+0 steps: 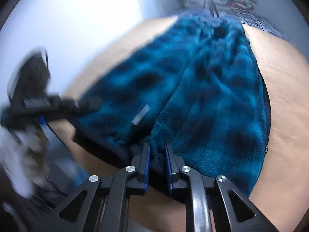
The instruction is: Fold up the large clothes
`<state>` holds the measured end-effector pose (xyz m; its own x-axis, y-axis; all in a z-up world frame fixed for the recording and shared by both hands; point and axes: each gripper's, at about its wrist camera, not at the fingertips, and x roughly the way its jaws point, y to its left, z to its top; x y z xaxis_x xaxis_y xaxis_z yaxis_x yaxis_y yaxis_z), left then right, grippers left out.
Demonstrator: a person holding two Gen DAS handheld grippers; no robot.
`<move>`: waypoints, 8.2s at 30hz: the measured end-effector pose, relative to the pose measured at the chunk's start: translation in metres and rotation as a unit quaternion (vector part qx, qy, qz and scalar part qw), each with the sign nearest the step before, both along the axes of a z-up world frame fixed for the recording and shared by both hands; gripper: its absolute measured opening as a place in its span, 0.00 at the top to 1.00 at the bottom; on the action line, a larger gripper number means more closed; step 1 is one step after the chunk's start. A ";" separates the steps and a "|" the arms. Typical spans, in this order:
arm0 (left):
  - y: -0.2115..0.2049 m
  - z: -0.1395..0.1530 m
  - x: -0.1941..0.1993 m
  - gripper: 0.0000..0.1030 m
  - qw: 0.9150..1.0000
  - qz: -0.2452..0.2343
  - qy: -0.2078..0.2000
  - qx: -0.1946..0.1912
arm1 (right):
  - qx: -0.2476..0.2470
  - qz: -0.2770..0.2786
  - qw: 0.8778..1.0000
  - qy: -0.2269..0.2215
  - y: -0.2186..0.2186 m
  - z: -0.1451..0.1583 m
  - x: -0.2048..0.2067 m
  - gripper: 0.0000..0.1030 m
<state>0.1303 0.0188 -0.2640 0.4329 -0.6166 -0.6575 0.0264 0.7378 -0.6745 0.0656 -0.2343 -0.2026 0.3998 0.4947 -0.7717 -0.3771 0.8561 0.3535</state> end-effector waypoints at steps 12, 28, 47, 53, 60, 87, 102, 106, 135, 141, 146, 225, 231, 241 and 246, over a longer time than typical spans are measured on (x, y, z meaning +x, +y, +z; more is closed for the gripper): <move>-0.001 -0.034 -0.003 0.67 0.998 0.005 0.046 0.036 | 0.038 -0.016 0.999 -0.004 -0.071 0.005 -0.008 0.37; -0.009 -0.027 -0.007 0.80 0.999 -0.022 0.035 0.035 | 0.189 -0.089 0.973 0.099 -0.142 -0.047 -0.008 0.90; -0.020 -0.036 -0.004 0.78 0.997 -0.039 0.061 0.016 | 0.190 -0.037 0.971 0.138 -0.135 -0.079 0.015 0.72; -0.018 -0.012 0.002 0.85 0.998 -0.031 0.047 -0.031 | 0.226 -0.033 0.966 0.117 -0.135 -0.058 0.018 0.87; -0.023 0.028 0.028 0.85 0.998 -0.028 0.014 -0.058 | 0.270 -0.047 0.958 0.088 -0.146 -0.029 0.036 0.90; -0.067 0.015 0.214 0.85 0.999 -0.013 0.029 0.033 | 0.188 -0.160 0.963 0.107 -0.144 -0.040 0.208 0.91; -0.054 0.001 0.235 0.31 0.994 -0.010 0.081 -0.069 | 0.343 -0.187 0.904 0.173 -0.173 -0.063 0.210 0.54; -0.040 0.012 0.238 0.27 0.991 0.010 0.074 -0.108 | 0.385 -0.199 0.888 0.155 -0.188 -0.050 0.205 0.11; -0.039 0.008 0.197 0.87 0.992 -0.037 0.009 0.122 | 0.072 -0.120 0.988 0.062 -0.168 -0.021 0.169 0.96; -0.037 0.007 0.203 0.64 0.988 -0.035 0.011 0.152 | 0.007 -0.126 0.990 0.069 -0.156 -0.026 0.174 0.79; -0.036 0.046 0.187 0.64 0.983 -0.058 -0.071 0.160 | 0.045 -0.103 0.993 -0.024 -0.143 0.019 0.161 0.73; -0.037 -0.051 0.542 0.54 1.000 0.007 0.006 0.030 | 0.189 -0.225 0.955 0.030 -0.196 -0.104 0.483 0.37; -0.073 -0.053 0.548 0.90 0.995 -0.023 -0.025 0.099 | 0.111 -0.168 0.979 0.015 -0.158 -0.103 0.490 0.85; -0.085 -0.012 0.515 0.94 0.987 -0.021 -0.094 0.127 | 0.059 -0.172 0.982 -0.056 -0.148 -0.081 0.473 0.95; -0.087 0.018 0.495 0.94 0.985 -0.030 -0.121 0.116 | 0.048 -0.159 0.982 -0.090 -0.141 -0.046 0.456 0.96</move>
<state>0.6256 -0.0686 -0.2463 0.5619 -0.4910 -0.6657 0.2134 0.8636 -0.4568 0.5213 -0.3750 -0.2484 0.6721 0.3899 -0.6294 -0.1599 0.9065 0.3908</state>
